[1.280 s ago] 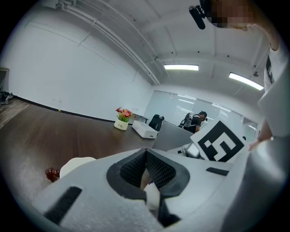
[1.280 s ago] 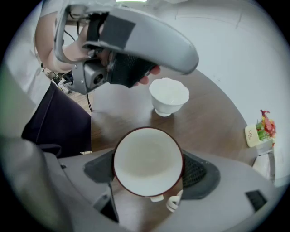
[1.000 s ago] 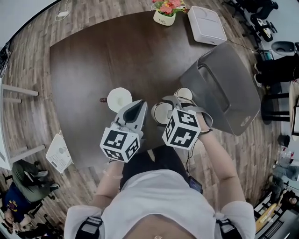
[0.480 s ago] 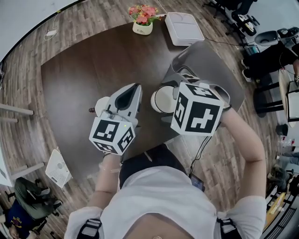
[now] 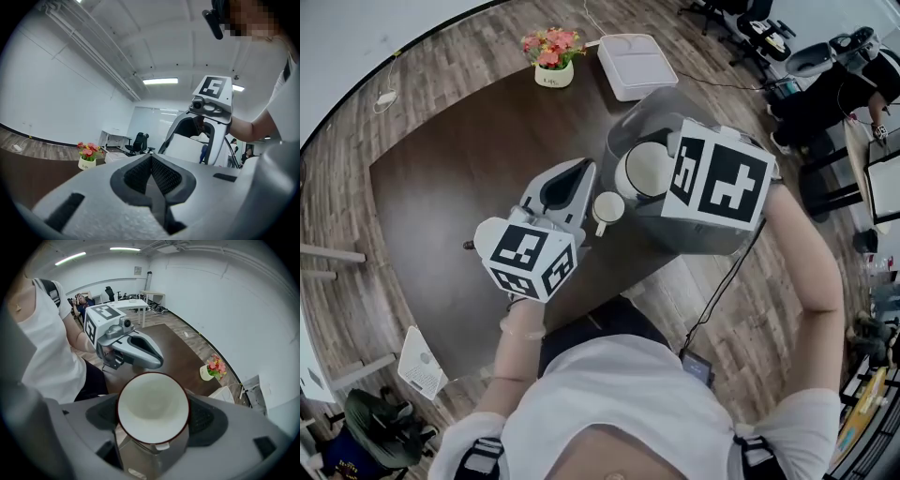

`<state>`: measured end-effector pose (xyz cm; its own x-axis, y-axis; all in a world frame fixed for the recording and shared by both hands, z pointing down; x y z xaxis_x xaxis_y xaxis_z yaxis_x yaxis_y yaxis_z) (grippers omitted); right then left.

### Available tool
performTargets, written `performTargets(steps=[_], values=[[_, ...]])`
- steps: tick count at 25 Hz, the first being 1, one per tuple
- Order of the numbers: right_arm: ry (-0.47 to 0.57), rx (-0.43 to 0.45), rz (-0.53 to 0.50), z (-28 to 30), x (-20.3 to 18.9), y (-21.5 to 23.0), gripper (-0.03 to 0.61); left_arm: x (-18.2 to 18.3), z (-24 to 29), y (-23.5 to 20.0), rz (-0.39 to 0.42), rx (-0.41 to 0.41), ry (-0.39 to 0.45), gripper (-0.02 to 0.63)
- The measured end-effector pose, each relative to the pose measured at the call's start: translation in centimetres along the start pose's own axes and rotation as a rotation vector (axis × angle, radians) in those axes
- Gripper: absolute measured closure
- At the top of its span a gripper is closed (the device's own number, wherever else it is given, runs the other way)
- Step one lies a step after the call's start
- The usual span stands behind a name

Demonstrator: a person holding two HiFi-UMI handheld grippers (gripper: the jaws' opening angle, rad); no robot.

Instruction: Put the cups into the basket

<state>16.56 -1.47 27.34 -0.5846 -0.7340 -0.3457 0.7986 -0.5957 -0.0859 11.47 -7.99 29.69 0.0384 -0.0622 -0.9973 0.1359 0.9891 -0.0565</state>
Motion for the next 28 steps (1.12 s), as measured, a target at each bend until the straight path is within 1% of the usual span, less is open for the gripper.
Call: performTargets(steps=[4,10,12,16,19,23,28], values=[[-0.031,-0.017,0.058,0.3,-3.1,2.7,0.176,-1.1,1.8,1.0,0.008,-0.028,-0.029,0.604],[-0.070,-0.087,0.109,1.3,-7.9,7.9,0.176,-2.9,3.8,0.7,-0.010,0.001,-0.056,0.604],[-0.082,-0.095,0.125,2.0,-9.1,9.5,0.176,-3.4,4.5,0.4,-0.020,0.018,-0.061,0.604],[-0.113,-0.076,0.140,4.7,-11.3,11.9,0.176,-4.7,5.7,0.3,-0.036,0.052,-0.085,0.604],[-0.119,-0.070,0.145,7.1,-11.9,14.0,0.176,-5.5,6.5,-0.5,-0.042,0.074,-0.103,0.604],[-0.104,-0.010,0.182,11.3,-12.6,15.9,0.176,-7.3,6.7,-1.2,-0.069,0.119,-0.141,0.604],[-0.132,0.003,0.224,15.9,-14.1,17.9,0.176,-8.5,6.7,-2.0,-0.080,0.163,-0.177,0.604]])
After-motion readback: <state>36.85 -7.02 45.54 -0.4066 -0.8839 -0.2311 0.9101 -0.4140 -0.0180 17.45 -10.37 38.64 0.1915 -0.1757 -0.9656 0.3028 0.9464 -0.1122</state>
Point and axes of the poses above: the fingertips, and each gripper's own axes: z forward along the fingers, y to its right, x out of its top, the point moved 3 cm from there along -z, backward along the fingers, and after that the axes turned 10 degrees about z, right-handed, at the moved point
